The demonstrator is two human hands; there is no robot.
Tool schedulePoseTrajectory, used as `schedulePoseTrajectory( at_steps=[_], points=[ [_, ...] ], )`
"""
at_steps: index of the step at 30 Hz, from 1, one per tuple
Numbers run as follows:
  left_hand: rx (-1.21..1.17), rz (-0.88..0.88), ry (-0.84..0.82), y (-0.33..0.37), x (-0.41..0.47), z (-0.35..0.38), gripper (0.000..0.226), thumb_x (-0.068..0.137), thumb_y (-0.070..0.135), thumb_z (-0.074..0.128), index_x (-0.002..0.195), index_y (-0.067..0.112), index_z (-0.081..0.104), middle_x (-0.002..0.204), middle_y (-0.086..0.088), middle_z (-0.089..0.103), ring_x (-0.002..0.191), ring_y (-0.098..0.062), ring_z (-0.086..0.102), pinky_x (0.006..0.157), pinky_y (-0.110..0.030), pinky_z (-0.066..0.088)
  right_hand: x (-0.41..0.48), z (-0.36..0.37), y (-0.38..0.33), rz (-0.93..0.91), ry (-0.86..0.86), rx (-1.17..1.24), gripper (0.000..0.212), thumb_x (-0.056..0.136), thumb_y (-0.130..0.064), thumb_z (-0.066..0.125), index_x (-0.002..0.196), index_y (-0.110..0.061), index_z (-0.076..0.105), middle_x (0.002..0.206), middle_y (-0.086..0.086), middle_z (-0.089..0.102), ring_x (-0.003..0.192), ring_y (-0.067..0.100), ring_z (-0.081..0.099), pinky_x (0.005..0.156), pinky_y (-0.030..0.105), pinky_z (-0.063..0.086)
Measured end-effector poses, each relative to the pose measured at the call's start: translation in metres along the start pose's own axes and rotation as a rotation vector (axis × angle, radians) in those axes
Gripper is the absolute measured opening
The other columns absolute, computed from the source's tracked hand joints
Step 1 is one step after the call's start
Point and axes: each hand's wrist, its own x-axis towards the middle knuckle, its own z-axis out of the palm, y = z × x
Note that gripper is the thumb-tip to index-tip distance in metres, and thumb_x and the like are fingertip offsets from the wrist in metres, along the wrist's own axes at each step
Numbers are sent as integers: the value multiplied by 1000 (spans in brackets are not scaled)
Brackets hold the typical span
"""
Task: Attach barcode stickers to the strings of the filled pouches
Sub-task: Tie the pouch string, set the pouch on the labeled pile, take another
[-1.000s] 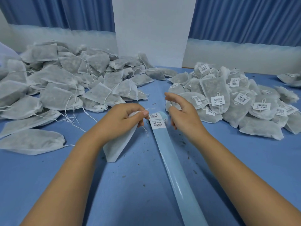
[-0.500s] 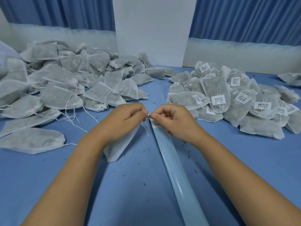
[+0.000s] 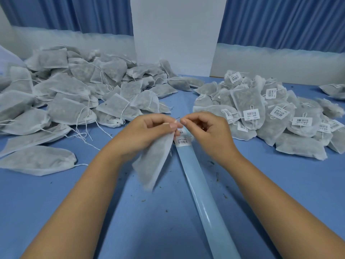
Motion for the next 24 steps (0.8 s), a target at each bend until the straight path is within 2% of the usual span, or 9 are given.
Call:
schedulePoseTrajectory(
  at_steps=[2, 5, 7, 10, 13, 16, 19, 22, 24],
  points=[
    [-188, -6, 84, 0, 2, 1, 20, 78, 24, 67, 93, 18, 77, 87, 3, 76, 77, -6, 69, 71, -15, 52, -1, 2, 0, -32, 12, -34, 8, 90, -12, 69, 91, -11, 77, 69, -7, 60, 63, 4, 50, 66, 15, 37],
    [-258, -33, 159, -1, 5, 0, 18, 80, 21, 68, 95, 20, 78, 100, -1, 77, 91, -6, 72, 78, -17, 55, -6, 8, -2, -146, -68, -128, 12, 91, -10, 66, 95, -7, 77, 67, 1, 57, 63, 5, 48, 65, 16, 37],
    [-177, -25, 205, -2, 4, -4, 17, 87, 15, 66, 102, 18, 75, 104, 3, 77, 103, -2, 69, 85, -14, 52, -10, 13, -3, -233, -121, -189, 14, 92, -11, 63, 95, -6, 75, 69, 3, 57, 65, 5, 49, 65, 18, 39],
    [95, 30, 222, -3, 2, -12, 17, 92, 12, 67, 103, 22, 76, 100, 11, 77, 101, 5, 66, 81, -5, 45, -11, 13, -3, -332, -108, -250, 13, 92, -13, 62, 93, -9, 74, 72, 2, 57, 64, 12, 51, 61, 27, 44],
    [264, -31, 91, -3, -1, -16, 15, 90, 20, 71, 95, 31, 80, 100, -1, 77, 96, -14, 60, 86, -25, 39, -7, 6, -1, -389, 1, -281, 11, 91, -12, 64, 92, -14, 74, 76, -4, 55, 63, 6, 50, 59, 21, 41],
    [264, -104, -62, 0, -2, -11, 15, 83, 34, 75, 96, 28, 79, 100, -17, 74, 94, -21, 50, 84, -39, 31, -3, 0, 1, -346, 72, -267, 7, 88, -13, 69, 91, -14, 75, 80, -6, 53, 61, 8, 51, 60, 15, 38],
    [228, -125, -157, 1, -2, -2, 32, 76, 41, 70, 91, 14, 77, 88, -3, 75, 93, -12, 63, 92, -32, 41, -1, -1, 2, -201, 19, -139, 7, 87, -16, 71, 92, -17, 76, 85, -8, 56, 65, 5, 53, 63, 10, 37],
    [182, -135, -181, 0, 0, 5, 16, 80, 31, 64, 77, 20, 75, 80, 10, 72, 97, -5, 66, 99, -31, 43, -1, 2, 2, -50, -175, -81, 19, 91, -13, 66, 104, -23, 74, 98, -10, 60, 74, 1, 56, 69, 9, 39],
    [173, -136, -175, -1, 1, 7, 16, 83, 28, 63, 72, 23, 73, 82, 9, 73, 98, -5, 67, 94, -22, 45, -2, 5, 2, 11, -241, -105, 30, 94, -9, 61, 115, -30, 67, 108, -13, 56, 76, -1, 58, 70, 7, 40]
  ],
)
